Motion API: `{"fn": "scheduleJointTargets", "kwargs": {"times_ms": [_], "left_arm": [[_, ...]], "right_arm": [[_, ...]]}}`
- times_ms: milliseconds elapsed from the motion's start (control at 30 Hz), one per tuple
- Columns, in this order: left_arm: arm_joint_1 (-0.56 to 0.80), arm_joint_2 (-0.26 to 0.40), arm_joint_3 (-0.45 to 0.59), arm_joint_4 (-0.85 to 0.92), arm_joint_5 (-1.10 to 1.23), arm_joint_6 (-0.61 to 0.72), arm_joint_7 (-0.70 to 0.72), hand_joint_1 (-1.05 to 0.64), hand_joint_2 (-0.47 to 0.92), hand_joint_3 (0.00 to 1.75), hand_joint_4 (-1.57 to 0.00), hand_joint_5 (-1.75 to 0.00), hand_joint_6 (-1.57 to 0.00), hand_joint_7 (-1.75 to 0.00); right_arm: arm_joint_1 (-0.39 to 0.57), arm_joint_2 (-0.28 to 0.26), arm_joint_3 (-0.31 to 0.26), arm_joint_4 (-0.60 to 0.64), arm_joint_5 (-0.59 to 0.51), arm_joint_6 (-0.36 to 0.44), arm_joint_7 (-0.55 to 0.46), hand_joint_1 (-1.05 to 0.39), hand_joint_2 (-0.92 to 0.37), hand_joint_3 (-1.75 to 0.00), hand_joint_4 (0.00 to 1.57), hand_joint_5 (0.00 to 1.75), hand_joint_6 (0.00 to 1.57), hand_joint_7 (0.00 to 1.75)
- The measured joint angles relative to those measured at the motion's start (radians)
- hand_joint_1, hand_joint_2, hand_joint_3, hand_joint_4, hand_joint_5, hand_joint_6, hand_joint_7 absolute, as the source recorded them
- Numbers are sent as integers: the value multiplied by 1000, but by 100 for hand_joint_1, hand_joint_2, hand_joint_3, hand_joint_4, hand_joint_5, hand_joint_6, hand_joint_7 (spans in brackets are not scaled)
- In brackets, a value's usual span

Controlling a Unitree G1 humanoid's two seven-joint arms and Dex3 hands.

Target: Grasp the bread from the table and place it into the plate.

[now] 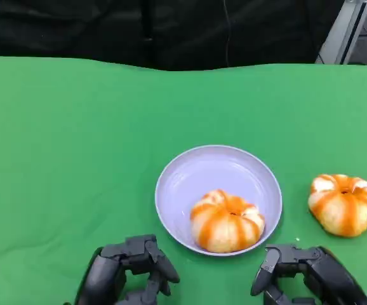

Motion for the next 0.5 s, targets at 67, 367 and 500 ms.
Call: {"fn": "scheduleJointTargets", "kwargs": {"times_ms": [67,367,500], "left_arm": [[0,0,0,0,1,0,0,-3,51,120,-91,-154,-97,-127],[0,0,-1,-1,8,0,3,-2,55,114,-92,-153,-97,-125],[0,0,-2,-2,8,0,3,-2,55,113,-92,-153,-97,-125]], "right_arm": [[0,-1,-1,-1,0,0,0,-12,-63,-94,81,147,85,114],[0,-2,-2,-1,13,0,8,-13,-62,-94,81,146,85,114],[0,-2,-3,-1,17,0,11,-13,-64,-91,81,146,85,113]]}}
